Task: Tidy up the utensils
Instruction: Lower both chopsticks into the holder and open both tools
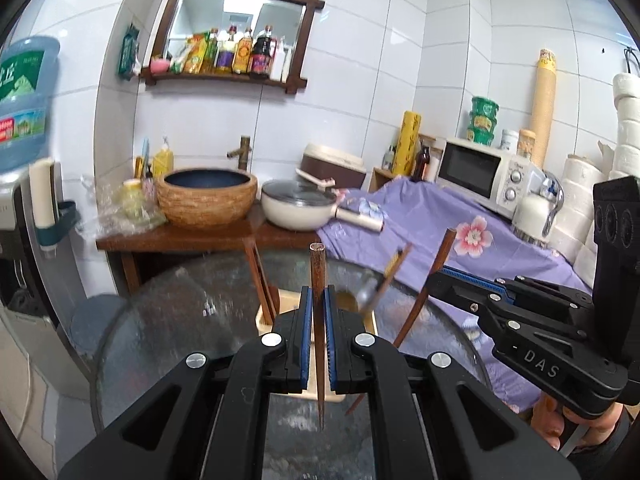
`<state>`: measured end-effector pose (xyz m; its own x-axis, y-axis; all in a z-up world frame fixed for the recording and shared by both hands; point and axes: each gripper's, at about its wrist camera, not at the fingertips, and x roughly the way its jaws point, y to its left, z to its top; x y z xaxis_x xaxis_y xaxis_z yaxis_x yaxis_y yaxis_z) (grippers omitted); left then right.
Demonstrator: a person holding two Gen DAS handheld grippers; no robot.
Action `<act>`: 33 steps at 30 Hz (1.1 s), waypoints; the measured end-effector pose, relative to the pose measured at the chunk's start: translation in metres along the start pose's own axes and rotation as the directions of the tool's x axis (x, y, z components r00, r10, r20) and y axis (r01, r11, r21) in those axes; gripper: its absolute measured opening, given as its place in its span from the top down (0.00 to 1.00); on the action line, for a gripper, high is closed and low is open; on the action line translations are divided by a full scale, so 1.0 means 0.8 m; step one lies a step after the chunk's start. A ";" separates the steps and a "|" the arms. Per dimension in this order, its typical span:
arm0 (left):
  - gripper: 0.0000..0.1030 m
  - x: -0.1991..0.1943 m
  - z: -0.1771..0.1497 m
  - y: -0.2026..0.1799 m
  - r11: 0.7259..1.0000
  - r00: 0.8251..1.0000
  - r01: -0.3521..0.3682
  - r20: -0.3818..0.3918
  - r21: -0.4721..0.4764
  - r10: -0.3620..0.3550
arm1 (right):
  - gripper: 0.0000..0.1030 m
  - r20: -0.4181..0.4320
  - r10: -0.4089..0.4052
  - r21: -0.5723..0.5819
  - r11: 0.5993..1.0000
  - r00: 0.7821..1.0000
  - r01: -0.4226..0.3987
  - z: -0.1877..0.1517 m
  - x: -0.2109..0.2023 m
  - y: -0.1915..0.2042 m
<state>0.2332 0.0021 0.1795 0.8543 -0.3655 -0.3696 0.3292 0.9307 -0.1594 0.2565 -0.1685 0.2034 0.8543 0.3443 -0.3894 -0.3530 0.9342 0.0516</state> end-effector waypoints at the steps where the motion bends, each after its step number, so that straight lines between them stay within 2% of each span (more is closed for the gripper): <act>1: 0.94 0.000 0.010 0.000 1.000 1.000 -0.004 0.010 0.003 0.004 | 0.93 0.007 -0.001 0.004 1.000 1.000 0.001 0.009 -0.001 -0.002; 5: 0.94 -0.005 0.059 0.002 1.000 0.998 -0.009 0.063 -0.009 0.009 | 0.93 0.050 0.008 0.033 0.999 0.999 -0.009 0.059 -0.008 -0.012; 7: 0.94 -0.009 0.084 0.003 1.000 0.995 -0.010 0.099 -0.025 0.013 | 0.93 0.087 -0.022 0.016 1.000 0.996 0.021 0.079 -0.013 -0.011; 10: 0.94 -0.009 0.108 0.004 0.998 0.988 -0.040 0.146 -0.039 0.045 | 0.93 0.131 -0.051 0.002 0.999 0.990 0.051 0.098 -0.015 -0.012; 14: 0.94 0.017 0.126 0.008 0.995 0.984 -0.071 0.156 -0.067 0.081 | 0.93 0.153 -0.090 -0.009 0.996 0.984 0.092 0.107 -0.001 -0.012; 23: 0.94 0.090 0.094 0.027 0.987 0.985 -0.126 0.103 -0.100 0.136 | 0.93 0.056 -0.111 0.063 0.992 0.992 0.107 0.057 0.071 -0.039; 33: 0.94 0.146 0.035 0.029 0.989 0.992 -0.127 -0.012 -0.079 0.127 | 0.93 -0.050 -0.108 0.072 0.991 0.993 0.111 0.002 0.124 -0.048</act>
<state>0.3517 -0.0186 0.1582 0.8841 -0.2447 -0.3981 0.1848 0.9656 -0.1832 0.3556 -0.1702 0.1638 0.8673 0.2363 -0.4381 -0.2272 0.9710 0.0739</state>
